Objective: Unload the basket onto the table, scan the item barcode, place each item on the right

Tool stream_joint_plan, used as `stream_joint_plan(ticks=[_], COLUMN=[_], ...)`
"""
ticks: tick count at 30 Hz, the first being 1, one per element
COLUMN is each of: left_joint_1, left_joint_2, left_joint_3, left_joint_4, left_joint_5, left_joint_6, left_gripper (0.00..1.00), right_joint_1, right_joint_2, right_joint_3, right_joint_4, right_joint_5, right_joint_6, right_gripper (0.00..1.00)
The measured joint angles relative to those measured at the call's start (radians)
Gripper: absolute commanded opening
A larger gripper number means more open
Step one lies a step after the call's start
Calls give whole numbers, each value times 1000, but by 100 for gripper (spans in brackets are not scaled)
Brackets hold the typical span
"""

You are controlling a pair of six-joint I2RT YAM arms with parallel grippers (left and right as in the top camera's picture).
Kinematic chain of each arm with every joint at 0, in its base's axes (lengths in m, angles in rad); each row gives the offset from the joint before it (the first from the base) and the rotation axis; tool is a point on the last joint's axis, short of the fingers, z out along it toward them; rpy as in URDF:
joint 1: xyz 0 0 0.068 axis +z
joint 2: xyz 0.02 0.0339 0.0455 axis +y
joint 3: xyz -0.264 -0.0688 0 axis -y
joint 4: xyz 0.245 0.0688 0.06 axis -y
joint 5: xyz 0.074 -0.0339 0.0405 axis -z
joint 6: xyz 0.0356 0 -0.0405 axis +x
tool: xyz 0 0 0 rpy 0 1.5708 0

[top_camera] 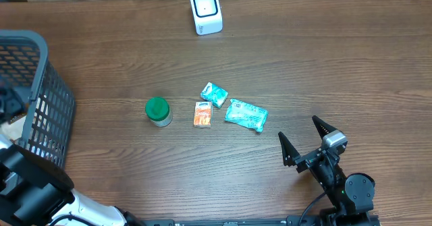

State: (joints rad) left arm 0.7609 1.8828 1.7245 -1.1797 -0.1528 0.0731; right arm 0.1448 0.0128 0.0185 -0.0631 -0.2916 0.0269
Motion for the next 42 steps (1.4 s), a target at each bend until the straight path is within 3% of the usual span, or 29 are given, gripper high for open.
stream_joint_plan(ticks=[10, 19, 21, 22, 23, 24, 28, 38, 42], left_joint_1=[66, 71, 71, 71, 71, 71, 71, 71, 71], left_joint_2=[19, 19, 12, 9, 5, 2, -7, -13, -11], left_joint_3=[-265, -424, -444, -455, -463, -472, -489, -488, -459], left_joint_4=[207, 428, 463, 479, 490, 498, 508, 502, 407], left_joint_5=[3, 73, 95, 108, 116, 124, 135, 134, 134], left_joint_6=[-24, -30, -30, -31, -30, -36, -37, -38, -38], left_gripper=[99, 100, 91, 62, 42, 29, 6, 4, 4], right_joint_1=[0, 0, 0, 0, 0, 0, 0, 0, 0], right_joint_2=[0, 0, 0, 0, 0, 0, 0, 0, 0], right_joint_3=[0, 0, 0, 0, 0, 0, 0, 0, 0], right_joint_4=[0, 0, 0, 0, 0, -1, 0, 0, 0], right_joint_5=[0, 0, 0, 0, 0, -1, 0, -1, 0], right_joint_6=[0, 0, 0, 0, 0, 0, 0, 0, 0], right_gripper=[100, 100, 100, 100, 100, 100, 100, 100, 100])
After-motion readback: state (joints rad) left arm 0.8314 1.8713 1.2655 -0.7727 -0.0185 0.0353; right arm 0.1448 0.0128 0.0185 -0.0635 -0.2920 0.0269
